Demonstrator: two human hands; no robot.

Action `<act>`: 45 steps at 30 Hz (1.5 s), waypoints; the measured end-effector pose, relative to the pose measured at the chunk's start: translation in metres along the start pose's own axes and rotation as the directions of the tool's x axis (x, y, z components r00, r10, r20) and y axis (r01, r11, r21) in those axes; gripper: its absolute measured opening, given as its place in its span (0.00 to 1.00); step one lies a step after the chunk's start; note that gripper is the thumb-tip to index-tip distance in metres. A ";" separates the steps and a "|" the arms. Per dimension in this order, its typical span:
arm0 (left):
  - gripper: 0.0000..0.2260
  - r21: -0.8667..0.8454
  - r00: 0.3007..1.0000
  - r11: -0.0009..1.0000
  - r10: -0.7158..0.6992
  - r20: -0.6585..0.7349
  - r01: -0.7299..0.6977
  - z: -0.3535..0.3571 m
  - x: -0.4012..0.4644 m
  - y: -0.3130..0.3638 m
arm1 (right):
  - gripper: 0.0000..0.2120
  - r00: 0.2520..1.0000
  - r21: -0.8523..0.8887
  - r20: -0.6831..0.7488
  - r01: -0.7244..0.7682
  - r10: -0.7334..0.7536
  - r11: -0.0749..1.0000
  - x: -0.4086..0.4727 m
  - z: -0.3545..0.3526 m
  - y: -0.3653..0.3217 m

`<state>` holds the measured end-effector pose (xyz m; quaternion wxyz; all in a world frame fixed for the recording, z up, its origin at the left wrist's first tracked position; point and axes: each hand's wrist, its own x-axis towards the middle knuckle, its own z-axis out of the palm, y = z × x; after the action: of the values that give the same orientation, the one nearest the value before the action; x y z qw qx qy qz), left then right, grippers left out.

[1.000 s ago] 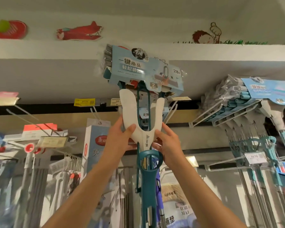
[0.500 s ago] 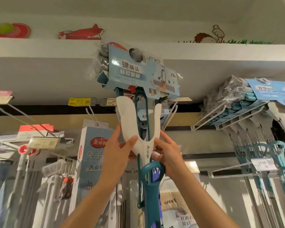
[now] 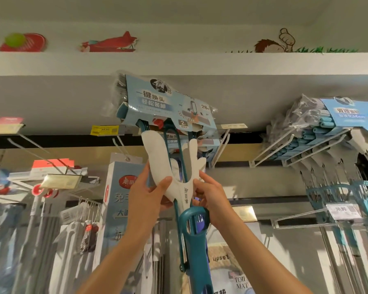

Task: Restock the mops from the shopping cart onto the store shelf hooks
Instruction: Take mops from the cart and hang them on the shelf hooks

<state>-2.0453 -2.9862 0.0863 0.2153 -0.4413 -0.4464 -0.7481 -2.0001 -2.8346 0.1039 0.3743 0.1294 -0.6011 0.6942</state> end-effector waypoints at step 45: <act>0.28 0.111 0.993 0.990 -0.097 0.065 0.089 0.045 0.072 -0.048 | 0.20 0.988 0.015 -0.135 -0.067 0.069 0.998 0.068 -0.037 -0.004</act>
<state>-2.0956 -2.9177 0.1344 0.1879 -0.4339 -0.5135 -0.7160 -2.0345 -2.7749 0.1405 0.3897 0.0632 -0.5746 0.7169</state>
